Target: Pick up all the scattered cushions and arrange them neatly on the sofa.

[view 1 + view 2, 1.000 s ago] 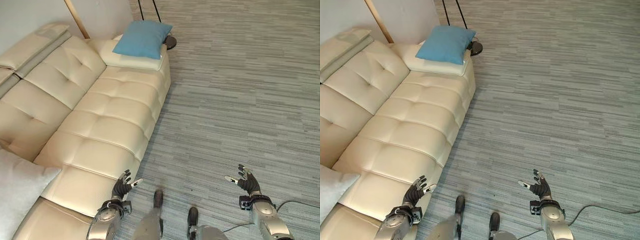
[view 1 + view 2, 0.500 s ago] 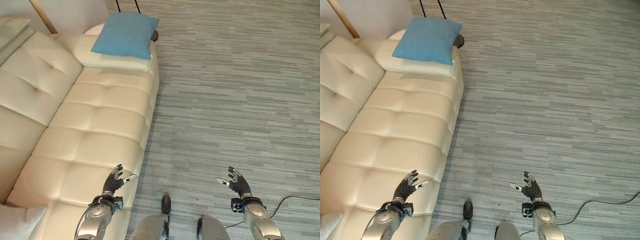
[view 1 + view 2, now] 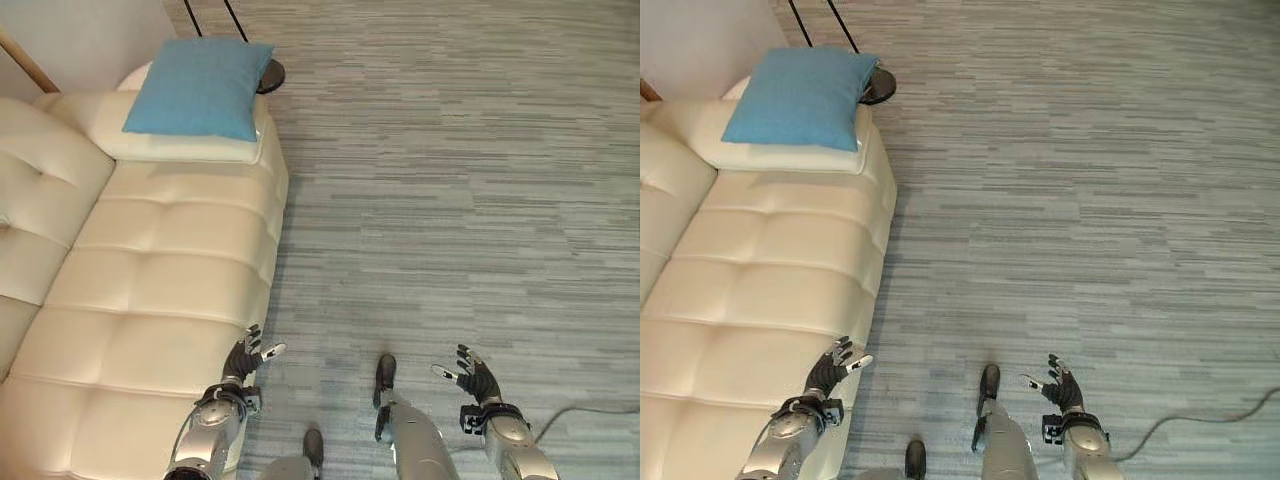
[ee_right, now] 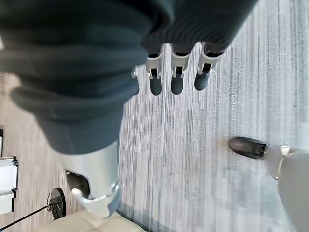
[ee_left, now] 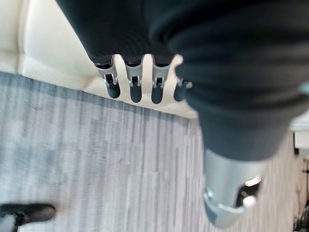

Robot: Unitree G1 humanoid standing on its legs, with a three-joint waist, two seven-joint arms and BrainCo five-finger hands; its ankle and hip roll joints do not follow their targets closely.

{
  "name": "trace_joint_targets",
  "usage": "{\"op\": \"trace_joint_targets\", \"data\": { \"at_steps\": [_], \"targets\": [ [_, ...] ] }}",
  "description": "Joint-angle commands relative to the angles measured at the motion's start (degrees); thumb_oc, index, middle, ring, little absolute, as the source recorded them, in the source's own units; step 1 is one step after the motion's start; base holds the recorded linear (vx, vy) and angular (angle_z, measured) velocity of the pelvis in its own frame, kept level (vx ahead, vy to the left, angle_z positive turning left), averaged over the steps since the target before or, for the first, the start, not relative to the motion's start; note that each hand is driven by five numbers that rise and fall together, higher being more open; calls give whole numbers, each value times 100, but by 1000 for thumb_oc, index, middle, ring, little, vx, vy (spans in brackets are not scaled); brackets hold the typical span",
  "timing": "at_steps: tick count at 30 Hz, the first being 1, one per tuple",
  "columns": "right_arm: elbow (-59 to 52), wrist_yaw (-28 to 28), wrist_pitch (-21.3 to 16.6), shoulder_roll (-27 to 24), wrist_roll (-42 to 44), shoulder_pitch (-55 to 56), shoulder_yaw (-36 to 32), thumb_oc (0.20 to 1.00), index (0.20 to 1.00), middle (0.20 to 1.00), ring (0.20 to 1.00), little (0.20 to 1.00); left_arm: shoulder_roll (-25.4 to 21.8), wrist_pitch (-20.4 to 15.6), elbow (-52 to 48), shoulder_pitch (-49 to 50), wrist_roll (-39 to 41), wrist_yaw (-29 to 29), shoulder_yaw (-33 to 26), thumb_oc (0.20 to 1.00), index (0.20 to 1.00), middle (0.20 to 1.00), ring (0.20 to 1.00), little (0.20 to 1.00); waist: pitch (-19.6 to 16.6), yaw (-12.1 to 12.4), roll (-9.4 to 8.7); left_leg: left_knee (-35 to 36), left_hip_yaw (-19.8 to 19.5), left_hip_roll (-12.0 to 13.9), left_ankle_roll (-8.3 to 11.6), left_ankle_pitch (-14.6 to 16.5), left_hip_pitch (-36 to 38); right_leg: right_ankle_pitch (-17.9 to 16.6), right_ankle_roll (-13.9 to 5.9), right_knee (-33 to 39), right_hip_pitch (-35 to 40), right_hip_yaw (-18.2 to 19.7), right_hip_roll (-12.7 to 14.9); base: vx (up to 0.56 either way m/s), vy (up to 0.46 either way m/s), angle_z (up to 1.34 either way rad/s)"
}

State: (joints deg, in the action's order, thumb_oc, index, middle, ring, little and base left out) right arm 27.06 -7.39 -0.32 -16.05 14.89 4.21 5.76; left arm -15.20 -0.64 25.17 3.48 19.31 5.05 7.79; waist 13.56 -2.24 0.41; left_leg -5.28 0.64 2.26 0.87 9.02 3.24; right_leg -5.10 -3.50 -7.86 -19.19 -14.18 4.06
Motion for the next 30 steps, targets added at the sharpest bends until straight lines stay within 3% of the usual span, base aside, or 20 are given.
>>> {"op": "trace_joint_targets", "data": {
  "at_steps": [1,4,5,6,7,8,9,10,15,17,18,22,24,25,26,27,30],
  "targets": [
    [-468,-18,-233,-305,183,6,-152,1000,1000,1000,1000,1000,-102,-239,-207,-123,196,95,-54,1000,1000,1000,1000,1000,-114,-25,-40,-1178,195,-218,188,-94,-456,535,-109,357,672,108,105,154,-77,9],
    [-542,-40,-262,-400,168,-6,-196,1000,1000,1000,1000,1000,-132,-242,-239,-175,134,84,-44,1000,1000,1000,1000,1000,-70,32,-78,-1484,264,-137,173,-189,-931,687,-46,429,874,90,132,219,-64,13],
    [-579,-76,-279,-471,130,-44,-220,1000,1000,1000,1000,1000,-172,-252,-281,-192,28,87,-58,1000,1000,1000,1000,1000,-55,134,-139,-1285,265,-137,102,-17,-1235,830,-46,488,1099,145,148,190,-24,13],
    [-579,-76,-279,-468,130,-46,-220,1000,1000,1000,1000,1000,-175,-251,-282,-194,28,87,-59,1000,1000,1000,1000,1000,-66,125,-152,-1266,263,-153,97,-43,-1247,820,-48,494,1084,141,164,416,0,11],
    [-598,-126,-299,-529,24,-75,-261,1000,1000,1000,1000,1000,-231,-253,-383,-164,-133,107,-83,1000,1000,1000,1000,1000,-88,216,-130,-841,158,-127,126,-284,-1466,926,-56,538,1268,194,128,220,25,3],
    [-598,-126,-299,-529,22,-72,-261,1000,1000,1000,1000,1000,-230,-250,-388,-159,-135,108,-82,1000,1000,1000,1000,1000,-85,214,-134,-817,157,-132,128,-292,-1446,933,-56,539,1278,193,132,329,48,5],
    [-602,-178,-308,-553,-23,-95,-274,1000,1000,1000,1000,1000,-235,-244,-427,-142,-185,131,-86,1000,1000,1000,1000,1000,-91,270,-90,-476,105,-79,176,-579,-1559,998,-56,567,1397,204,88,325,81,-6],
    [-590,-280,-347,-566,-79,-102,-287,1000,1000,1000,1000,1000,-229,-253,-423,-149,-258,199,-65,1000,1000,1000,1000,1000,-84,371,-4,125,46,57,248,-1124,-1793,1144,-37,594,1623,220,-15,326,80,-9],
    [-493,-375,-266,-528,-205,-103,-265,1000,1000,1000,1000,1000,-298,-286,-485,-132,-437,247,-59,1000,1000,1000,1000,1000,-134,572,2,793,259,108,313,-1439,-2100,1458,-115,648,2213,343,-74,387,127,-16],
    [-506,-334,-257,-490,-218,-47,-272,1000,1000,1000,1000,1000,-318,-279,-510,-75,-494,217,-57,1000,1000,1000,1000,1000,-191,580,10,686,245,112,278,-1549,-2057,1502,-149,657,2367,381,-43,367,167,-24],
    [-520,-284,-209,-431,-292,-31,-272,1000,1000,1000,1000,1000,-337,-255,-532,-8,-479,178,-64,1000,1000,1000,1000,1000,-301,580,-96,338,226,9,199,-1483,-2126,1523,-214,545,2468,474,124,422,193,-36],
    [-491,-201,-181,-264,-221,-10,-259,1000,1000,1000,1000,1000,-433,-217,-513,64,-486,125,-38,1000,1000,1000,1000,1000,-384,648,-270,27,301,-105,35,-1208,-2066,1473,-368,9,2282,622,324,309,181,-27],
    [-419,-130,-147,-157,-254,12,-189,1000,1000,1000,1000,1000,-542,-173,-535,156,-524,86,-64,1000,1000,1000,1000,1000,-343,618,-331,-29,393,-229,-208,-896,-1819,1087,-562,-1138,1822,680,541,307,238,-17],
    [-419,-130,-147,-158,-254,10,-190,1000,1000,1000,1000,1000,-541,-172,-536,155,-524,86,-64,1000,1000,1000,1000,1000,-356,623,-321,-23,394,-216,-207,-909,-1836,1069,-559,-1129,1803,684,528,311,237,-7],
    [-414,-104,-117,-95,-240,64,-191,1000,1000,1000,1000,1000,-578,-146,-529,209,-557,71,-83,1000,1000,1000,1000,1000,-288,545,-289,30,410,-283,-322,-766,-1541,688,-562,-1774,1448,701,614,201,139,-1],
    [-431,-89,-109,-77,-228,93,-214,1000,1000,1000,1000,1000,-572,-139,-528,213,-560,69,-92,1000,1000,1000,1000,1000,-284,513,-243,91,401,-263,-346,-744,-1443,596,-524,-1860,1286,686,584,205,137,-5],
    [-436,-69,-120,-65,-178,100,-245,1000,1000,1000,1000,1000,-574,-152,-562,212,-556,50,-100,1000,1000,1000,1000,1000,-209,426,-156,224,393,-277,-361,-674,-1185,686,-429,-1832,961,556,540,262,83,27]
  ]
}}
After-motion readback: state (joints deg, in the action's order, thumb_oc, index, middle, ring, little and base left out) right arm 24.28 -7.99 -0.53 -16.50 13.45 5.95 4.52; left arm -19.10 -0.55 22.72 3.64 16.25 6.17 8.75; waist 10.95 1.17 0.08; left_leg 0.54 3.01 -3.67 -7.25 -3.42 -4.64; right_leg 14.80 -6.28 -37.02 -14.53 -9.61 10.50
